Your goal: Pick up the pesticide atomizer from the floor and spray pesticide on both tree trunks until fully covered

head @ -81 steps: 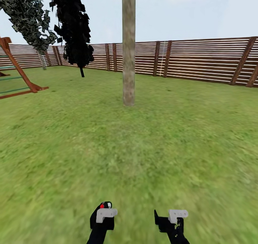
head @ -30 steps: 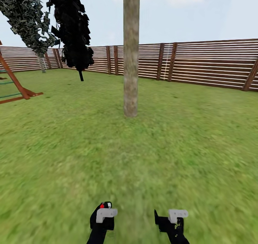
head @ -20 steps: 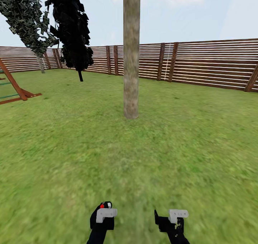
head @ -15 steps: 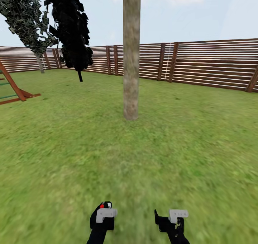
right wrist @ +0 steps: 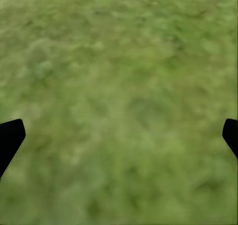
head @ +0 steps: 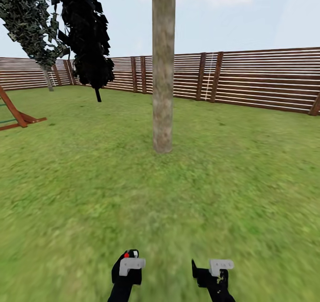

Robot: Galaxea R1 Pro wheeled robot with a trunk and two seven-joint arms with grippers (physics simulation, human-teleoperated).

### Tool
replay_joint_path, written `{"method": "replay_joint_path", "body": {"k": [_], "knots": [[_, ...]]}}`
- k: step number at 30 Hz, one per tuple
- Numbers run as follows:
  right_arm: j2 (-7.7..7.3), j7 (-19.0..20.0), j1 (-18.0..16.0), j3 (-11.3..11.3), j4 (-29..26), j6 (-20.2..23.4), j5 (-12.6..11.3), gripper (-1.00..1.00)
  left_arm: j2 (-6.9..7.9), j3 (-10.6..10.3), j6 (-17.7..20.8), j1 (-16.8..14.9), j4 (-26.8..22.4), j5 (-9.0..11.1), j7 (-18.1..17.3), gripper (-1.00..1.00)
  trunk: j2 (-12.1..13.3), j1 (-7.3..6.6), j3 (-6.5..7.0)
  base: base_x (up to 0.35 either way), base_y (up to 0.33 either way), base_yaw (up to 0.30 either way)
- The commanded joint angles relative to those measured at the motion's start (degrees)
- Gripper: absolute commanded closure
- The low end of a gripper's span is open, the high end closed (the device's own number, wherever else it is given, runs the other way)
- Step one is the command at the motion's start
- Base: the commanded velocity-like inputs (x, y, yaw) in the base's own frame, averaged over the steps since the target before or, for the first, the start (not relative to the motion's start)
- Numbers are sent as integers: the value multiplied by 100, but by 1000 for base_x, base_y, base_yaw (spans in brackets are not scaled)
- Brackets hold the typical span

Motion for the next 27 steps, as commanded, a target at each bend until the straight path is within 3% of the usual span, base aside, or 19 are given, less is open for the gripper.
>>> {"method": "replay_joint_path", "body": {"k": [1, 27], "knots": [[-2, -34, 0, 11, -10, 38, 13, -100, 7, -30, -41, -8, -3, 55, 35, 100, -2, 3, -5, 335, 0, 0], [-2, -26, 0, 19, -17, 38, 13, -100, 7, -30, -41, -8, -3, 55, 35, 100, -2, 3, 51, 335, 0, 0]]}}
